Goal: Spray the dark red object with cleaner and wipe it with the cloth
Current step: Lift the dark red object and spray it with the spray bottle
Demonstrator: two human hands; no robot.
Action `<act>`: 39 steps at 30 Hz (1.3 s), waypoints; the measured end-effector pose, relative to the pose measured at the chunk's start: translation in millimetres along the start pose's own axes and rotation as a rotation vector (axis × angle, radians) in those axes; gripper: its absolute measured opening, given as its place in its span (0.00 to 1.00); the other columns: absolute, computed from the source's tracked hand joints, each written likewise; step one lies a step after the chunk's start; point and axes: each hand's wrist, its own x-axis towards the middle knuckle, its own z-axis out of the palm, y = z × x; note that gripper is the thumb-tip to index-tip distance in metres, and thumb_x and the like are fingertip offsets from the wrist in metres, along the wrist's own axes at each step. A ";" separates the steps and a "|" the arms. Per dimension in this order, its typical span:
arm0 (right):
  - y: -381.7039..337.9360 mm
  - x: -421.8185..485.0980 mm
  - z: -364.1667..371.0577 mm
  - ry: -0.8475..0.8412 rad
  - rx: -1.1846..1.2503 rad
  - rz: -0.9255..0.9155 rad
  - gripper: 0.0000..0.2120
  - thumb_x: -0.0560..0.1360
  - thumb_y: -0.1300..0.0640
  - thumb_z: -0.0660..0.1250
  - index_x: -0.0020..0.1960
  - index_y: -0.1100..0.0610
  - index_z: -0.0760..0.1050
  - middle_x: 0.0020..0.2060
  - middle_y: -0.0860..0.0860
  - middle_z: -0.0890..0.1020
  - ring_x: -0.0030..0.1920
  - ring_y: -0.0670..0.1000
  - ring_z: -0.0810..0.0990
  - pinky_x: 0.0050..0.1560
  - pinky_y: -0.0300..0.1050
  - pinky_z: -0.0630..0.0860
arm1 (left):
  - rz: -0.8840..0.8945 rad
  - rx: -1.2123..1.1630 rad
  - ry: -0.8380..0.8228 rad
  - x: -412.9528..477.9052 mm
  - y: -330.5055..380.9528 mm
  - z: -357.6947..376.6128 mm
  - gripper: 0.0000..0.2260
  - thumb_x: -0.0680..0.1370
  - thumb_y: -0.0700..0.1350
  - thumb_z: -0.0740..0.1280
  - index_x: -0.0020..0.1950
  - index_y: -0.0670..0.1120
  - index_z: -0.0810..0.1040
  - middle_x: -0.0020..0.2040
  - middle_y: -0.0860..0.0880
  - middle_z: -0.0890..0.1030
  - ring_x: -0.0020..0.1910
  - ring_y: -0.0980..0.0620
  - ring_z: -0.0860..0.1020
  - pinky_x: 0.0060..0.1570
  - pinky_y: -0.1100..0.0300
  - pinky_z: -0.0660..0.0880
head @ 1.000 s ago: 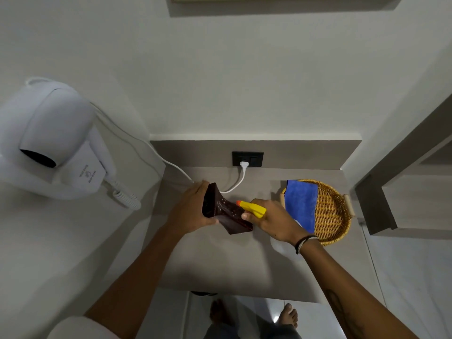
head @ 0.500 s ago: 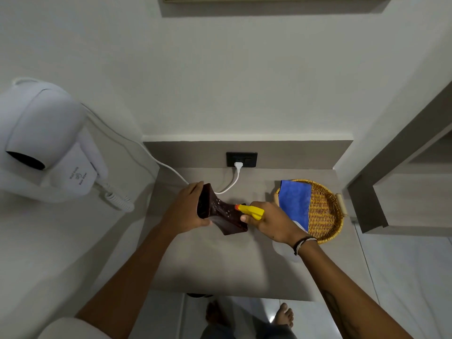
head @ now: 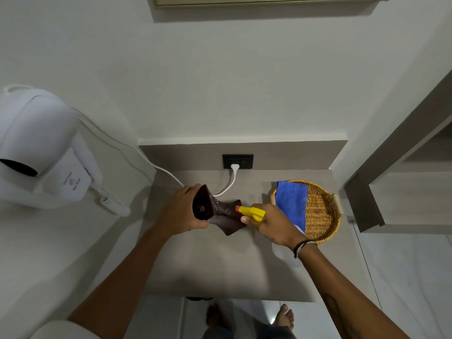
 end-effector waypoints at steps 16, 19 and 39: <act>6.3 -5.7 -9.7 0.143 0.006 0.013 0.05 0.82 0.46 0.68 0.48 0.42 0.74 0.35 0.39 0.77 0.37 0.40 0.78 0.37 0.32 0.71 | -0.300 0.277 0.055 23.8 45.6 43.4 0.46 0.69 0.82 0.60 0.75 0.52 0.70 0.72 0.42 0.72 0.65 0.38 0.79 0.54 0.46 0.82; 9.2 -7.7 -9.0 0.139 0.016 -0.001 0.09 0.82 0.47 0.69 0.46 0.36 0.72 0.34 0.39 0.77 0.39 0.37 0.79 0.39 0.31 0.73 | -0.303 0.213 -0.048 21.2 43.9 42.8 0.52 0.67 0.85 0.57 0.82 0.53 0.62 0.82 0.40 0.64 0.76 0.34 0.71 0.67 0.40 0.76; -4.8 -0.9 -7.2 -0.020 -0.007 -0.006 0.13 0.81 0.41 0.67 0.54 0.49 0.83 0.37 0.45 0.79 0.39 0.47 0.78 0.43 0.50 0.77 | -0.027 -0.312 0.030 -0.9 -17.8 34.2 0.41 0.55 0.48 0.80 0.67 0.58 0.71 0.57 0.64 0.74 0.55 0.76 0.72 0.53 0.79 0.69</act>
